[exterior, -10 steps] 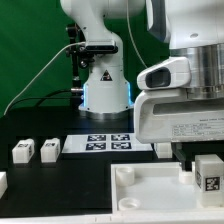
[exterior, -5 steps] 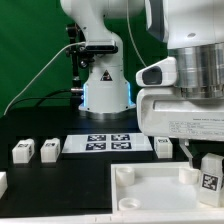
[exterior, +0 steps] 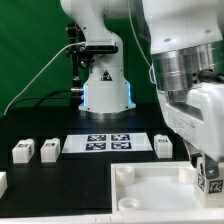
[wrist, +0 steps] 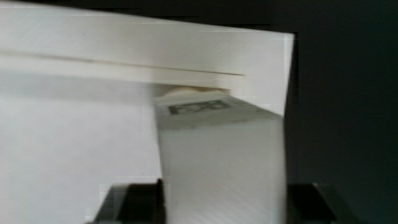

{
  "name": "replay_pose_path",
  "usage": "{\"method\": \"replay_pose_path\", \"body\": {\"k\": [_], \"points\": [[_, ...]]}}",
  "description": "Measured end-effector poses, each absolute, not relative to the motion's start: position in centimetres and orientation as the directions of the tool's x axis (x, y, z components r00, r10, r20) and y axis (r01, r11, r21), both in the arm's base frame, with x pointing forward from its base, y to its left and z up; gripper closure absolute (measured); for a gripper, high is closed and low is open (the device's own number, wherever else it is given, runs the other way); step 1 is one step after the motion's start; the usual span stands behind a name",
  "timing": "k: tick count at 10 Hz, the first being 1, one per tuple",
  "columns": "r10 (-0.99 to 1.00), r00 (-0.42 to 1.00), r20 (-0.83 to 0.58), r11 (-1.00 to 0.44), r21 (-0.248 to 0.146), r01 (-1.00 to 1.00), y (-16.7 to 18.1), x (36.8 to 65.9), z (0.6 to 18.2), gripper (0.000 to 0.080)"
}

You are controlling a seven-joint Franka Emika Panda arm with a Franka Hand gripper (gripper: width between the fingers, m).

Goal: Assemble one leg

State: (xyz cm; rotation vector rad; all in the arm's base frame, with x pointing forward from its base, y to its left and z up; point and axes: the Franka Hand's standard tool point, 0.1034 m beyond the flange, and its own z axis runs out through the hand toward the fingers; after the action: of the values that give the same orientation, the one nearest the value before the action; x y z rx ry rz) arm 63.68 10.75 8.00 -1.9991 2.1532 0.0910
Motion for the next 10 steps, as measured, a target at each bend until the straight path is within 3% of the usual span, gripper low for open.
{"method": "replay_pose_path", "body": {"k": [1, 4, 5, 6, 7, 8, 10], "points": [[-0.953, -0.21, -0.217, 0.229, -0.067, -0.971, 10.79, 63.64, 8.11, 0.0495], [-0.955, -0.206, -0.216, 0.225, -0.069, -0.972, 10.95, 63.57, 8.09, 0.0496], [-0.957, -0.194, -0.215, 0.214, -0.07, -0.974, 11.02, 63.53, 8.04, 0.0316], [-0.982, 0.006, -0.188, 0.014, -0.109, -0.994, 10.99, 63.48, 7.93, 0.0206], [-0.971, 0.174, -0.166, -0.152, -0.138, -0.979, 10.96, 63.45, 7.84, 0.0206], [-0.95, 0.272, -0.152, -0.25, -0.153, -0.956, 11.04, 63.42, 7.79, 0.0159], [-0.879, 0.464, -0.109, -0.442, -0.176, -0.88, 11.54, 63.39, 7.97, 0.0152]]}}
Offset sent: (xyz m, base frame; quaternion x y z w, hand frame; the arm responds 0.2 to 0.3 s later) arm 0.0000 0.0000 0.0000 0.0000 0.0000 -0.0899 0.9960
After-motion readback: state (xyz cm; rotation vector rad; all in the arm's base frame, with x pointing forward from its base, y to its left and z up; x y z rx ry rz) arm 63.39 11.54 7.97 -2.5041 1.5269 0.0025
